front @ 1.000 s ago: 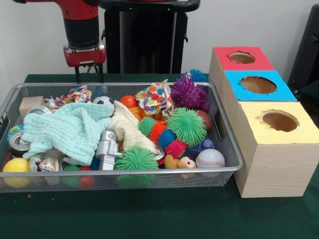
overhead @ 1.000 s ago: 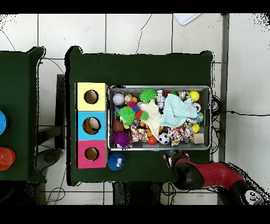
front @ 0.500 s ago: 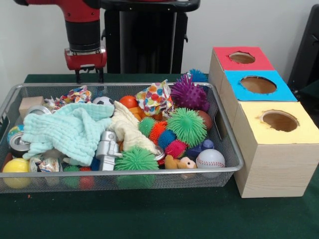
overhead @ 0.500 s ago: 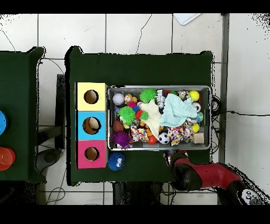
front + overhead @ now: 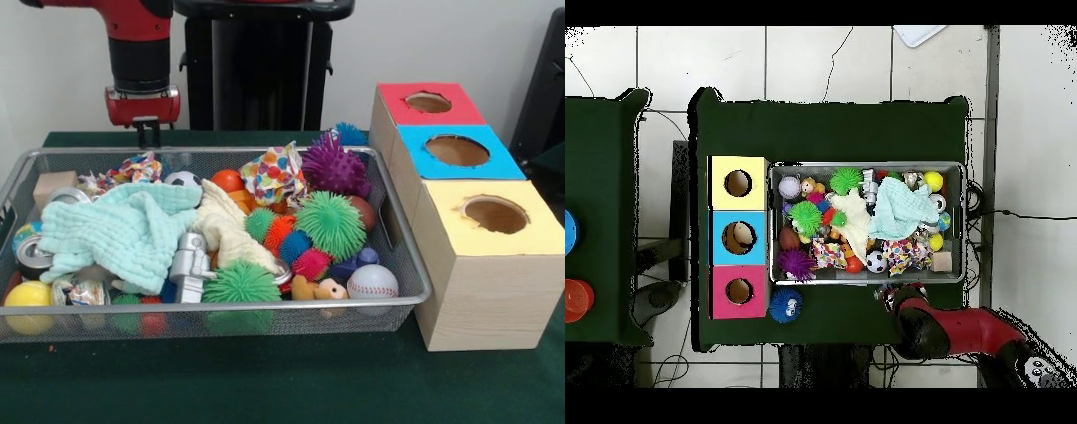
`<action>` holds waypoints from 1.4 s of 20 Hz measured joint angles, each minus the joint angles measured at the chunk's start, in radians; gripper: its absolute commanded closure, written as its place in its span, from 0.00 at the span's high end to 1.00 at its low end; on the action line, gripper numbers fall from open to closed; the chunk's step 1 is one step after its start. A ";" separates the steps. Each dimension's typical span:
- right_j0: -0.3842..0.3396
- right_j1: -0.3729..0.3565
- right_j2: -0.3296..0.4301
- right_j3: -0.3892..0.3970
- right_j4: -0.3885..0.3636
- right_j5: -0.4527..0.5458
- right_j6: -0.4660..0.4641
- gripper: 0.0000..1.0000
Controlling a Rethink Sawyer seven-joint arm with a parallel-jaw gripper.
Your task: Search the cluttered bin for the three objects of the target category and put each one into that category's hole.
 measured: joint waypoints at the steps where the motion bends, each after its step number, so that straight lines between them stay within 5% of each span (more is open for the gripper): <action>1: 0.006 -0.001 -0.004 -0.001 0.000 0.000 0.000 0.00; 15: 0.088 -0.069 -0.054 0.038 0.022 0.023 0.000 0.00; 28: 0.242 -0.365 -0.088 0.300 0.184 0.234 0.000 0.00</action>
